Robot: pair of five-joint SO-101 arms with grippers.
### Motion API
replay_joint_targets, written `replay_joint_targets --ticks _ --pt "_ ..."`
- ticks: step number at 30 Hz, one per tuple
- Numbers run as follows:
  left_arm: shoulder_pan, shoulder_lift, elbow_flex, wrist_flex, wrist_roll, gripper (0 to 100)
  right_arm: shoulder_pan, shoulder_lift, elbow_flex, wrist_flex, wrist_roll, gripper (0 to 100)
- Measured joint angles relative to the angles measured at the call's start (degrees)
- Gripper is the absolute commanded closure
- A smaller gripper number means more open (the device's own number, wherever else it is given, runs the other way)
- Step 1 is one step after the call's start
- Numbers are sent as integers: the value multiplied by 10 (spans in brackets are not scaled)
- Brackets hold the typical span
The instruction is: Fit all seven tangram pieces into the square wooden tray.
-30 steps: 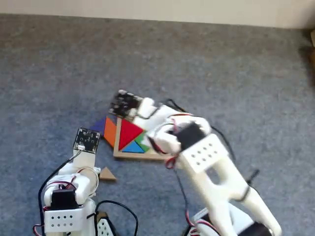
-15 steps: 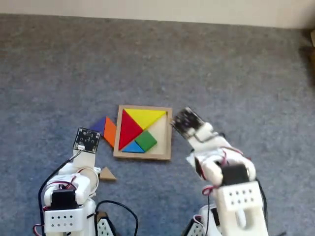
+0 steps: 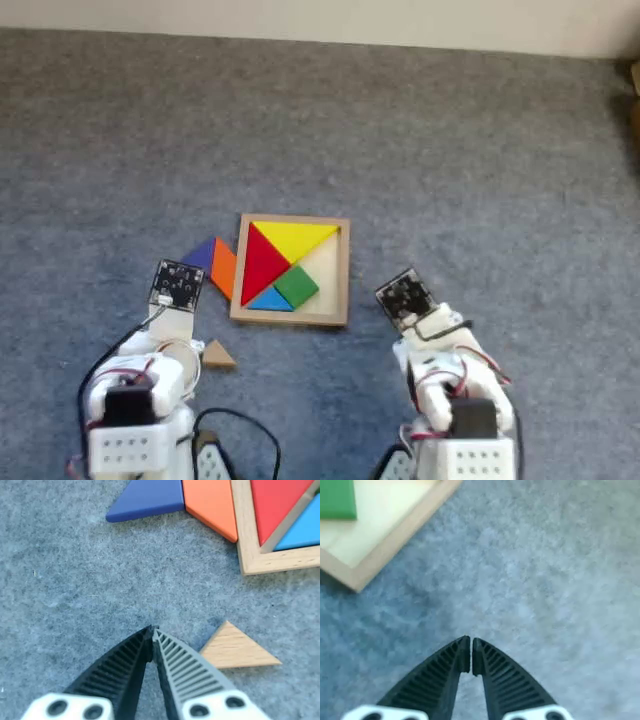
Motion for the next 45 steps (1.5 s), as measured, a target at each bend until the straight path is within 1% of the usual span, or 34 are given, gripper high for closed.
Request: replay_joint_targets --ticks 2,10,20,25,45 --pt "0 0 0 0 0 994 -2 -2 3 -1 -17 979" --pt "0 0 0 0 0 994 3 -4 3 -2 -183 984" --pt "0 0 0 0 0 994 4 -4 3 -18 -347 995" --pt "0 0 0 0 0 994 4 -4 3 -20 -415 995" --pt "0 0 0 0 0 993 4 -4 3 -6 -425 995"
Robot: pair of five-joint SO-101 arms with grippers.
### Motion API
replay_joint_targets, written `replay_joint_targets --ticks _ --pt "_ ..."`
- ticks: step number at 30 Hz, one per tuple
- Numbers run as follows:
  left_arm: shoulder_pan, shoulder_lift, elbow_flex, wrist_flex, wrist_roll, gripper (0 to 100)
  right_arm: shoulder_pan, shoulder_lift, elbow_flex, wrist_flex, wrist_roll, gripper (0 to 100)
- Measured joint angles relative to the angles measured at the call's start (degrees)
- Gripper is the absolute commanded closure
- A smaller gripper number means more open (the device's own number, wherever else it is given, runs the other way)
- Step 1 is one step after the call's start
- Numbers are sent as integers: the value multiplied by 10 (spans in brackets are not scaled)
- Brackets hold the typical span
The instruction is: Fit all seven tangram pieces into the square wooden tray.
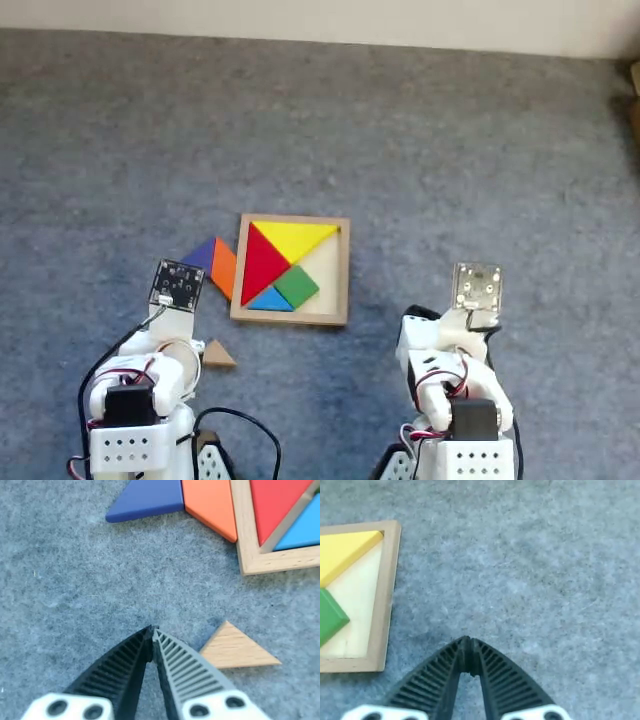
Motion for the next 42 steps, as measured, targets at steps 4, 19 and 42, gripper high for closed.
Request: replay_joint_targets --ticks 4,19,42 --pt "0 0 -8 0 0 994 0 0 0 4 -1 995" --pt "0 0 -69 0 0 993 -35 0 0 112 -1 994" --pt "1 171 -375 23 -93 902 -37 0 0 115 -1 994"
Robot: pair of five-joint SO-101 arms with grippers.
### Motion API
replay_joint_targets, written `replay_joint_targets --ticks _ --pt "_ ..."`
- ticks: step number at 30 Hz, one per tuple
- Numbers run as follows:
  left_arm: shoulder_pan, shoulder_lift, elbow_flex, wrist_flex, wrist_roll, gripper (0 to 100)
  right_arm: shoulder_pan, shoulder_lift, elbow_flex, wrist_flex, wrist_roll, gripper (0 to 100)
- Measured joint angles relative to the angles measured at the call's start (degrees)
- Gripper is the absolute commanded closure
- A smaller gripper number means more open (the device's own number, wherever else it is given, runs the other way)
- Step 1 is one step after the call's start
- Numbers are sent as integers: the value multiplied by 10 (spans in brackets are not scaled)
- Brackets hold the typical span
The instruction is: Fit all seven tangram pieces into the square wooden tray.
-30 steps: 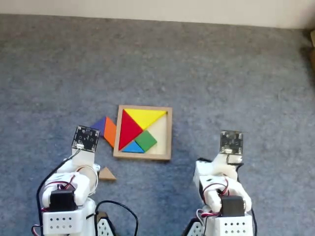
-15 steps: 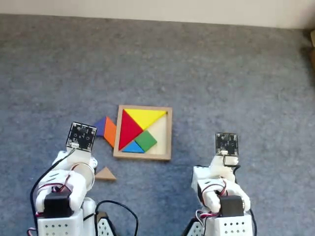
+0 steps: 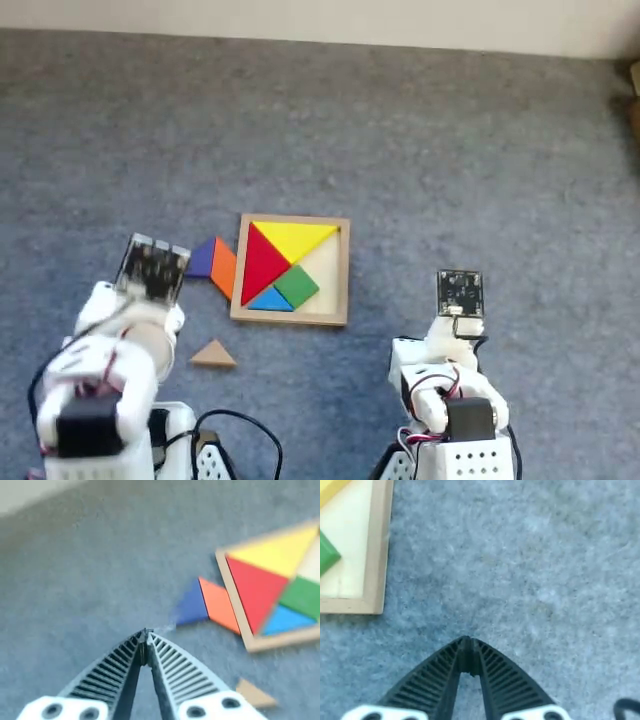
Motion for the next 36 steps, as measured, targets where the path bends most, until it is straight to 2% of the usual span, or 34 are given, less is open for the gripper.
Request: replay_joint_targets --ticks 5,10,19,30,36 --pt "0 232 -77 11 0 715 0 0 0 0 0 994" --pt "-1 425 -126 1 0 720 0 0 0 0 0 994" --pt "-1 683 -213 -115 0 741 0 0 0 0 0 994" --pt "-7 906 -372 -123 0 755 -1 0 0 0 0 994" --pt "-30 987 -422 -123 -38 755 -1 0 0 0 0 994"
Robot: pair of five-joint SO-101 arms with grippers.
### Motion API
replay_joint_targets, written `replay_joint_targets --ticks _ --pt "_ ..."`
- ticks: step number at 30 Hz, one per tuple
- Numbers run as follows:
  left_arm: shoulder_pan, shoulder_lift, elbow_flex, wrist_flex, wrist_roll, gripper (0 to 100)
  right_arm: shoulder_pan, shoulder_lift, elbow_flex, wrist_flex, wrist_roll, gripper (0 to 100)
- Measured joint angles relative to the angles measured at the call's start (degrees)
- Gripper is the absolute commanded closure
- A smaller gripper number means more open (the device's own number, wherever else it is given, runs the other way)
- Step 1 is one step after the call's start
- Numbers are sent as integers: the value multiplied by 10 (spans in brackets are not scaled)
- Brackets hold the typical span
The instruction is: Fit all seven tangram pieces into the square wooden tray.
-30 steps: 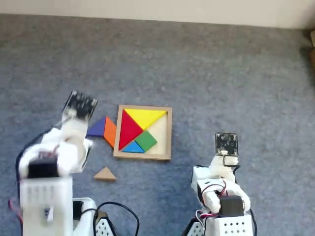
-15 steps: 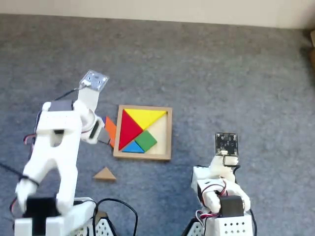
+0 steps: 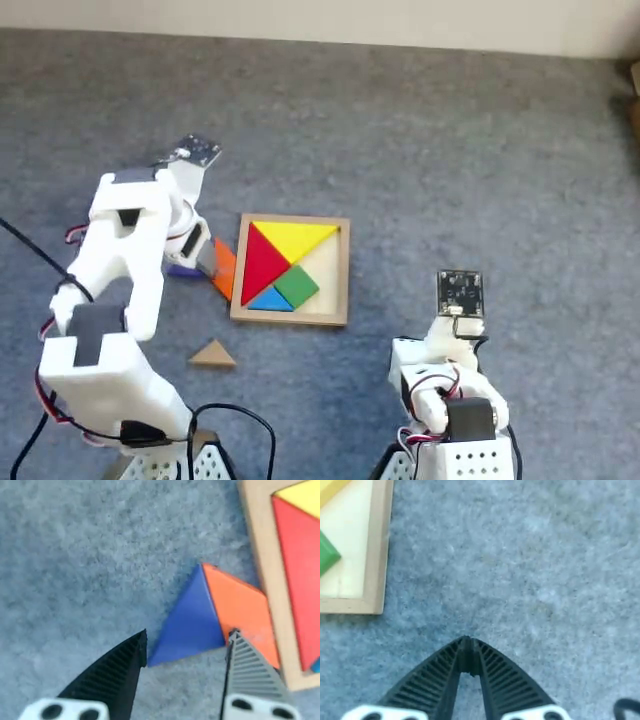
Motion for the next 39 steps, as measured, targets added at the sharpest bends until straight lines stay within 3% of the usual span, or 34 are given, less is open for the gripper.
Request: replay_joint_targets --ticks 9,17,31,39 --pt "-77 50 -71 0 -3 754 0 0 0 0 0 994" --pt "-81 30 -76 22 -3 755 0 0 0 0 0 994" --pt "37 -102 -47 160 56 751 0 0 0 0 0 994" --pt "57 -102 41 162 -50 755 0 0 0 0 0 994"
